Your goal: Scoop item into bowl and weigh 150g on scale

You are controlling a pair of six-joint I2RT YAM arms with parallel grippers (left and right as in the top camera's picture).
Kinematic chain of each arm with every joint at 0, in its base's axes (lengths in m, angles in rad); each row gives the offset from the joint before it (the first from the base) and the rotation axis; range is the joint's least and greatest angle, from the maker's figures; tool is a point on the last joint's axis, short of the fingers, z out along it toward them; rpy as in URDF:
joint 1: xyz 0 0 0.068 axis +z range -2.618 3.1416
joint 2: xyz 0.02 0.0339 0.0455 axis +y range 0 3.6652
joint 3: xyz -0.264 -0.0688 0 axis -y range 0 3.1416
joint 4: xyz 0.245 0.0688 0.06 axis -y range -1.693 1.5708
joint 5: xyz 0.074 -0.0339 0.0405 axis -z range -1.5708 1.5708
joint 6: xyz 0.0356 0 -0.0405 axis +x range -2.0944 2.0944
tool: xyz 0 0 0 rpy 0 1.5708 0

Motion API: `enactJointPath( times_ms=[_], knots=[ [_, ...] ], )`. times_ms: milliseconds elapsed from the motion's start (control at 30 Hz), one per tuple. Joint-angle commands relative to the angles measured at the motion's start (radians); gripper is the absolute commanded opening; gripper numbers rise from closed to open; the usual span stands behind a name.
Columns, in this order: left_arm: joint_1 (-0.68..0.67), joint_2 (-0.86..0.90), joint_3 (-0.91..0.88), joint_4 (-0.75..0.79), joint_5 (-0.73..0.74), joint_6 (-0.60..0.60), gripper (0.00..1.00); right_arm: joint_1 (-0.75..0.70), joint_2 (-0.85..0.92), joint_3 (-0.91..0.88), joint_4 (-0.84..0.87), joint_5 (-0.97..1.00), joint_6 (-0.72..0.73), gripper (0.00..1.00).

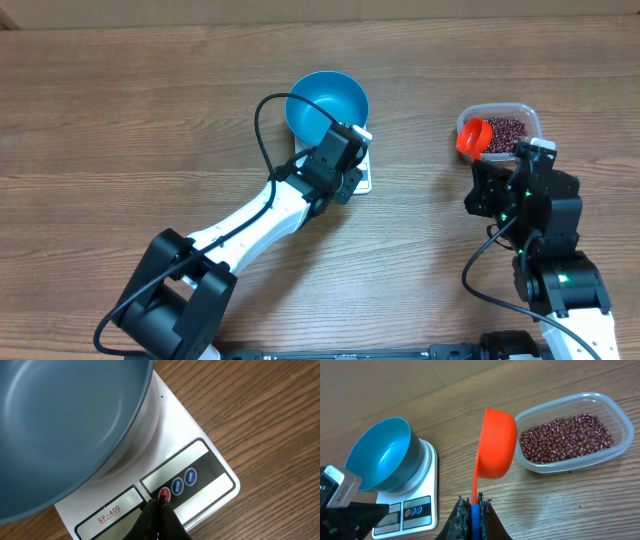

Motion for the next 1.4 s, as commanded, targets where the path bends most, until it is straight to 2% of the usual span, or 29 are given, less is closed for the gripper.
enactJointPath(
  times_ms=[0,1267,1367],
  knots=[
    [-0.004,0.023,0.012,0.006,-0.005,0.019,0.04,-0.005,-0.004,0.035,0.008,-0.006,-0.009,0.03],
    [-0.003,0.164,0.012,0.069,0.009,0.019,0.04,-0.005,-0.004,0.035,-0.004,-0.006,-0.009,0.03],
    [-0.003,0.175,0.012,0.072,-0.026,0.019,0.04,-0.005,-0.004,0.035,-0.011,-0.006,-0.009,0.04]
  ],
)
